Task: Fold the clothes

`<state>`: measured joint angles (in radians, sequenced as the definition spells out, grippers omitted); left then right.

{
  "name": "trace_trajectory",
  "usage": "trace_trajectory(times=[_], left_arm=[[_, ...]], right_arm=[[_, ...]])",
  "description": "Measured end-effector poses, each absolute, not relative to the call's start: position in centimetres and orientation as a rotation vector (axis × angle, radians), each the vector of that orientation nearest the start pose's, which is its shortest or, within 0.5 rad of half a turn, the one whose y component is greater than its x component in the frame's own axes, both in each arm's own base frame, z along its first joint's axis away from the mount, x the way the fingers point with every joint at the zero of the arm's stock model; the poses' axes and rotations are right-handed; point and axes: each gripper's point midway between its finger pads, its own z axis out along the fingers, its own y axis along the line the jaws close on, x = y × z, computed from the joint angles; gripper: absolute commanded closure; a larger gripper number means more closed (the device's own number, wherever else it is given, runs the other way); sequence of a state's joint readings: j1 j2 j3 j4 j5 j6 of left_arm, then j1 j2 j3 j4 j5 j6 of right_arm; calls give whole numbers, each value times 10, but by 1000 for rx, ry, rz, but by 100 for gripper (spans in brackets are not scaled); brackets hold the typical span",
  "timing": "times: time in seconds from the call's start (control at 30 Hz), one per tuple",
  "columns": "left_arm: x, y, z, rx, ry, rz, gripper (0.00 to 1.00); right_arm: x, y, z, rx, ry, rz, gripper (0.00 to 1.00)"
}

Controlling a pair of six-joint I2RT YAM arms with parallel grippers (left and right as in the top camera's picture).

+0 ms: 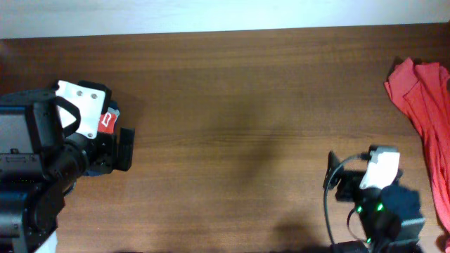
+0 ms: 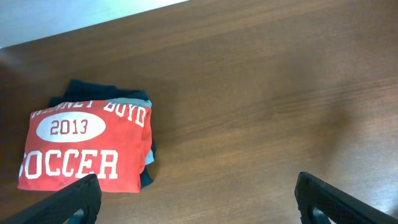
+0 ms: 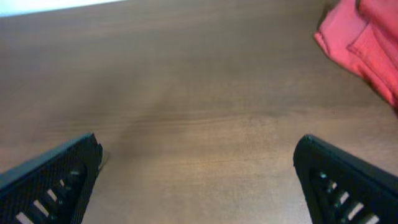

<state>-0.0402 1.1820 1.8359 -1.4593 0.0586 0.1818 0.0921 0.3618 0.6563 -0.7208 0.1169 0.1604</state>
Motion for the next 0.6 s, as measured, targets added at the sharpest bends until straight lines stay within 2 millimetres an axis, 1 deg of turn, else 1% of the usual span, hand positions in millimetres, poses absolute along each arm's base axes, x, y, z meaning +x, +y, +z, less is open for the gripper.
trace_trajectory(times=[0.13,0.23,0.33,0.5,0.6], left_arm=[[247,-20,377,291,2357,-1,1],[247,-20,377,290,2357,0,1],[247,-19,377,289,2357,2,1],[247,-19,377,289,2357,2,1],[247,-19,377,289,2357,3,1]], right_arm=[[204,-2,202,146,1951,49,1],[202,-2,184,147,1934,50,1],[201,-2,162,148,1936,52,1],[209,-2,145,148,1936,52,1],[211,-1,129,145,1964,52,1]])
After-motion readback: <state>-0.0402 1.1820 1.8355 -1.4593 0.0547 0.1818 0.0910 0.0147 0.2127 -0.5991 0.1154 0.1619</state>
